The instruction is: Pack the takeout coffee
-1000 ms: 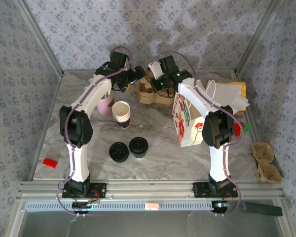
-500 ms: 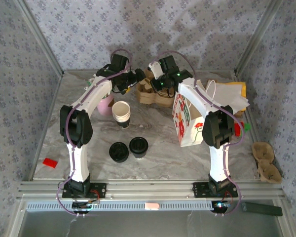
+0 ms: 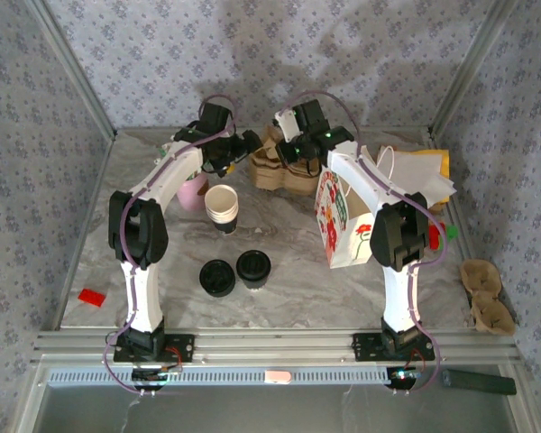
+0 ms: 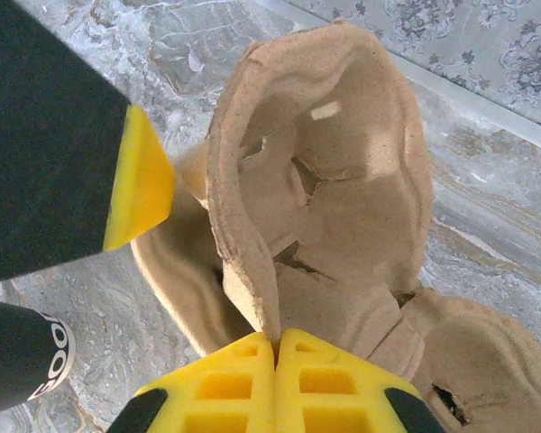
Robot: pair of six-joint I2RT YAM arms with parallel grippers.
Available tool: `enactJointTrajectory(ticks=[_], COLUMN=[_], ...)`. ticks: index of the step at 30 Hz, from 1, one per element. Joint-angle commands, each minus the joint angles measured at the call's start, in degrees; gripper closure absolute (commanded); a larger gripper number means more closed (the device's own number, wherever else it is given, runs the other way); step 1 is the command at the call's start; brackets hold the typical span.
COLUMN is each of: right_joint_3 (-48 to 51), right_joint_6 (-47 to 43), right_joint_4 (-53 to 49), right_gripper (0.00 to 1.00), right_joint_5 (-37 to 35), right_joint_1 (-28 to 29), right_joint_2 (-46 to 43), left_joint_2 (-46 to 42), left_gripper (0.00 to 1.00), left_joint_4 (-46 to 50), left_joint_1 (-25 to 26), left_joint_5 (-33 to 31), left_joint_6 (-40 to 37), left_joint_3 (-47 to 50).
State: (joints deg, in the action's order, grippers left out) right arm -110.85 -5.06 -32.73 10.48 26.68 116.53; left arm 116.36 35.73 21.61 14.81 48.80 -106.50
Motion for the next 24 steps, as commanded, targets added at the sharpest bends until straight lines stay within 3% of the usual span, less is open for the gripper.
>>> enactJointTrajectory(ticks=[1,8,24], right_joint_3=[-1.92,-0.78,2.67], right_joint_6=[1.45,1.37,-0.62], right_joint_4=[-0.32,0.98,2.40], right_gripper=[1.00,1.00,1.00], right_joint_5=[-0.64,-0.87,-0.38], right_joint_1=[-0.73,-0.78,-0.86], right_joint_2=[-0.47,-2.16,-7.40], left_joint_2=[-2.47,-3.65,-6.75], left_gripper=[0.00,0.00,0.00], left_joint_4=[-1.14,-1.76,5.90], left_joint_1=[-0.47,-0.60,-0.17], left_joint_5=[0.40,0.77,-0.62], left_joint_6=[0.59,1.21,-0.36], left_joint_3=[1.09,1.31,-10.79])
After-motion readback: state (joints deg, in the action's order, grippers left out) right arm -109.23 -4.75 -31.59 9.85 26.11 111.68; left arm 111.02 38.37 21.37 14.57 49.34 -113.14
